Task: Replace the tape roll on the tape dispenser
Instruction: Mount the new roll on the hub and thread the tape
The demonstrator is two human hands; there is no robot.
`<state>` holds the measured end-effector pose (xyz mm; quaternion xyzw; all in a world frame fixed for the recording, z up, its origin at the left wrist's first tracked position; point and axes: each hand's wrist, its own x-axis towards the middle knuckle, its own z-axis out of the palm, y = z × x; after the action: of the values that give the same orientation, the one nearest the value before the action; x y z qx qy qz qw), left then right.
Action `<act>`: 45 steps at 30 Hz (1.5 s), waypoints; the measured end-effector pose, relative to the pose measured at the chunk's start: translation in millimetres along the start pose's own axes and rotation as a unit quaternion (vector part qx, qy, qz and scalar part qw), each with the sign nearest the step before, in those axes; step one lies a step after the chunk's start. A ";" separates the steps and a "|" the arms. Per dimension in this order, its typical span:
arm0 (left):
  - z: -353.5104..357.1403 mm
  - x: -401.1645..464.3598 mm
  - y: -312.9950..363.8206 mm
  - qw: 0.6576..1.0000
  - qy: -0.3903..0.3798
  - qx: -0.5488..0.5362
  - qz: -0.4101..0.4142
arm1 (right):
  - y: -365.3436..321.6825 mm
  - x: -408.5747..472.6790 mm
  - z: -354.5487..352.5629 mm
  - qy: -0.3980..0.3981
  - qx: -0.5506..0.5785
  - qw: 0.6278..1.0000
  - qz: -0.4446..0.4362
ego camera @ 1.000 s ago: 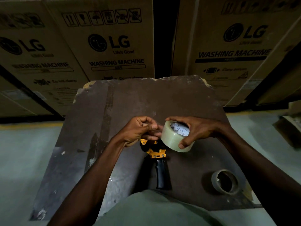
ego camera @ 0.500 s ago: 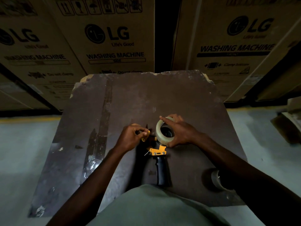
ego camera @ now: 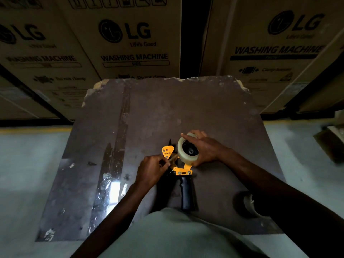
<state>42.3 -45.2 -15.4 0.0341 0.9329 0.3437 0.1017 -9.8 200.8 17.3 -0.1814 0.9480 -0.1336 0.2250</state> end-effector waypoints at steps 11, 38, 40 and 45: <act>-13.0 11.1 8.0 1.000 0.015 0.004 0.020 | 4.8 1.7 6.9 0.008 -0.004 1.000 -0.012; 2.5 71.0 19.7 0.929 -0.230 -0.288 -0.034 | 42.7 -17.4 26.9 -0.020 0.605 0.776 0.177; 0.7 68.4 21.0 0.920 -0.243 -0.307 -0.033 | 46.1 -17.9 26.7 -0.033 0.629 0.758 0.168; -0.6 67.9 22.4 0.912 -0.268 -0.308 -0.042 | 49.4 -17.3 28.8 -0.050 0.631 0.756 0.169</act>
<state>-24.2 -19.5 -11.8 0.0527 0.7190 0.5873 0.3679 4.3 247.3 -17.5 0.1588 0.6518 -0.6516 0.3541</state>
